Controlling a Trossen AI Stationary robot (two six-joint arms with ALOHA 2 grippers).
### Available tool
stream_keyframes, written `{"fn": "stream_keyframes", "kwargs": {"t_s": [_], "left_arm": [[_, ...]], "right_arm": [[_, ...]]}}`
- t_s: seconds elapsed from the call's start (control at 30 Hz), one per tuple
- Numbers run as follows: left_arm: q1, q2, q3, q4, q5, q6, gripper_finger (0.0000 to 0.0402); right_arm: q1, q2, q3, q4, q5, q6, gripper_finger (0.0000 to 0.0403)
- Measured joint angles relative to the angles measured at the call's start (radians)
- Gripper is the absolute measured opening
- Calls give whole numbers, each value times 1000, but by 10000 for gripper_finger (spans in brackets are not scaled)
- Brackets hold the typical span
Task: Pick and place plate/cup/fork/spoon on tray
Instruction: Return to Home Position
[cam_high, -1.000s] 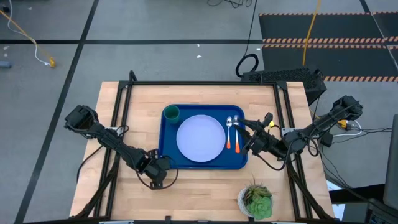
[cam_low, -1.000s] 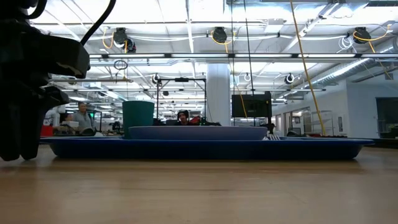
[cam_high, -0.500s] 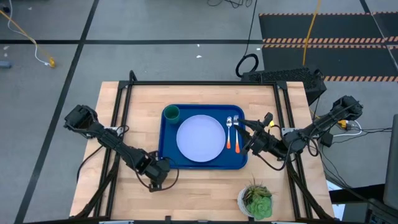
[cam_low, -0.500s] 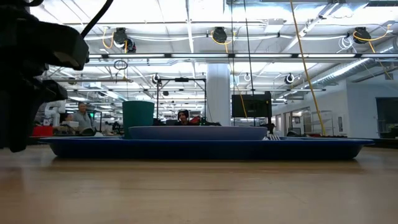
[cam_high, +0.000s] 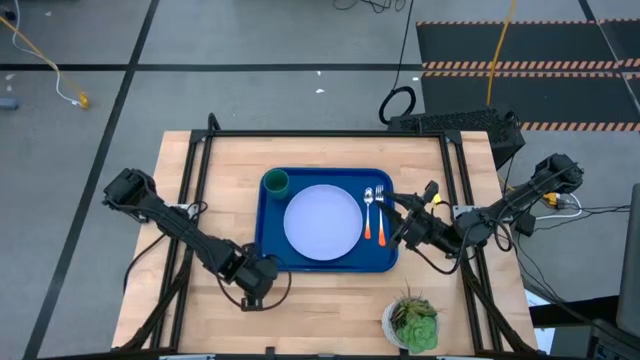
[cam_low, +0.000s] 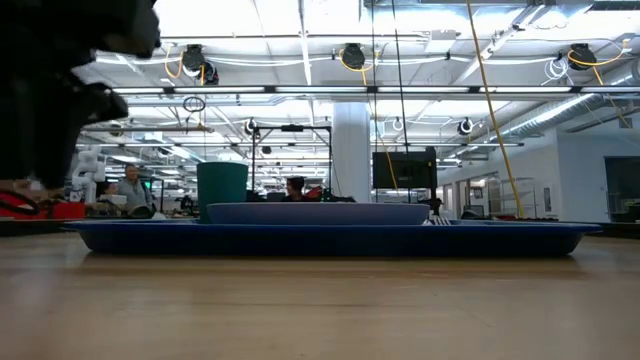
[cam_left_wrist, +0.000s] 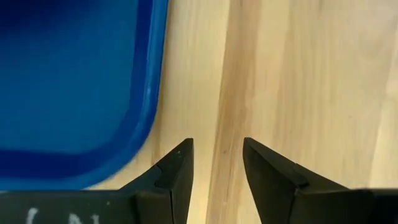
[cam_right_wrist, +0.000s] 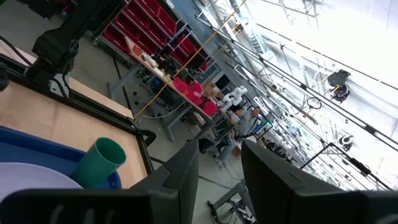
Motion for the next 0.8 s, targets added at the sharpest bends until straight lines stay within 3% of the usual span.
{"fn": "stream_keyframes", "kwargs": {"t_s": [0.1,0.3,0.5,0.57,0.67,0.73,0.8], "left_arm": [[0,0,29,-1,-75,31,140],[12,-23,59,-49,-344,74,140],[93,-186,60,18,-599,143,140],[112,-257,60,116,-616,245,140],[143,-344,53,359,-607,428,140],[176,-375,46,515,-532,543,140],[216,-379,43,639,-429,629,140]], "right_arm": [[0,0,0,-1,0,37,116],[-9,-19,0,19,43,148,116],[-38,-59,0,-45,23,303,116],[-54,-71,0,-77,-65,379,116],[-102,-89,0,-140,-330,533,116],[-153,-90,0,-169,-501,634,116],[-199,-79,0,-192,-578,689,116]]}}
